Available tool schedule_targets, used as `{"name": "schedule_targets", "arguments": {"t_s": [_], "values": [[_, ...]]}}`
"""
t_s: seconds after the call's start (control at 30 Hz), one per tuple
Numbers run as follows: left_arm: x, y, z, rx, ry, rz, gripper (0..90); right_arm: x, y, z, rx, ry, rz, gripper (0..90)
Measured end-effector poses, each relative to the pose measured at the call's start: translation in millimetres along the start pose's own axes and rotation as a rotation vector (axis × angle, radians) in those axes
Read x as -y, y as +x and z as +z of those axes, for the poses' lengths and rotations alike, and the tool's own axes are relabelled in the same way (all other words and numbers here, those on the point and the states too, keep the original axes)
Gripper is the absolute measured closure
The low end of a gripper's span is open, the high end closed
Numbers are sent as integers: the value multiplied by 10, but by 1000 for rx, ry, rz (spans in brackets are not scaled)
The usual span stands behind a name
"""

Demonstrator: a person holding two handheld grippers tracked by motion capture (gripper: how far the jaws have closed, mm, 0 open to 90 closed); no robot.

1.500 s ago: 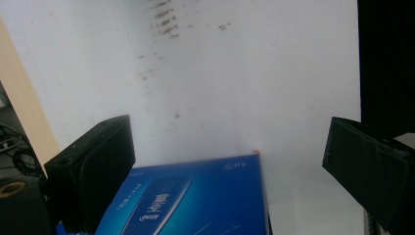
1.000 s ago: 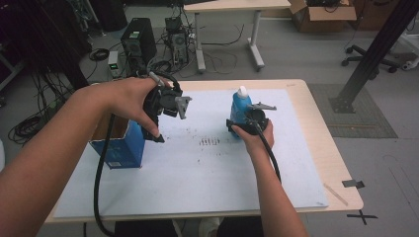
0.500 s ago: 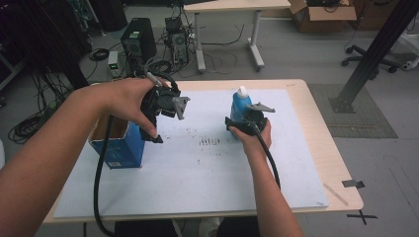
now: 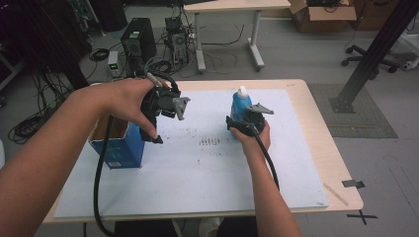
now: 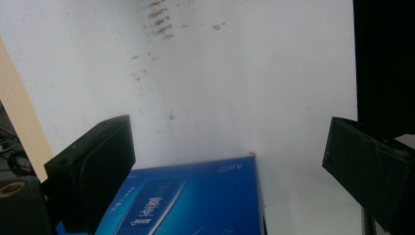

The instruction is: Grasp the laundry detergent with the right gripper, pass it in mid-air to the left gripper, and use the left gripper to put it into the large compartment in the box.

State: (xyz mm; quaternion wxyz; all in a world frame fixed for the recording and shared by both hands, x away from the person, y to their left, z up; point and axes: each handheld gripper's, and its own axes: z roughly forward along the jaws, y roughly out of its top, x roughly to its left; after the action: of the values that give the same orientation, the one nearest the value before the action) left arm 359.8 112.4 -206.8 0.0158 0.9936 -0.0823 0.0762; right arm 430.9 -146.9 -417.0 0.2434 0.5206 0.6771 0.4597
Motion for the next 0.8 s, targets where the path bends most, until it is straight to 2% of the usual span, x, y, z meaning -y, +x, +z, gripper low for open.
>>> {"name": "schedule_targets", "arguments": {"t_s": [0.8], "values": [[59, -2, -35, 0, 2, -17, 53, 9, 5, 3, 13, -4, -5, 233]]}}
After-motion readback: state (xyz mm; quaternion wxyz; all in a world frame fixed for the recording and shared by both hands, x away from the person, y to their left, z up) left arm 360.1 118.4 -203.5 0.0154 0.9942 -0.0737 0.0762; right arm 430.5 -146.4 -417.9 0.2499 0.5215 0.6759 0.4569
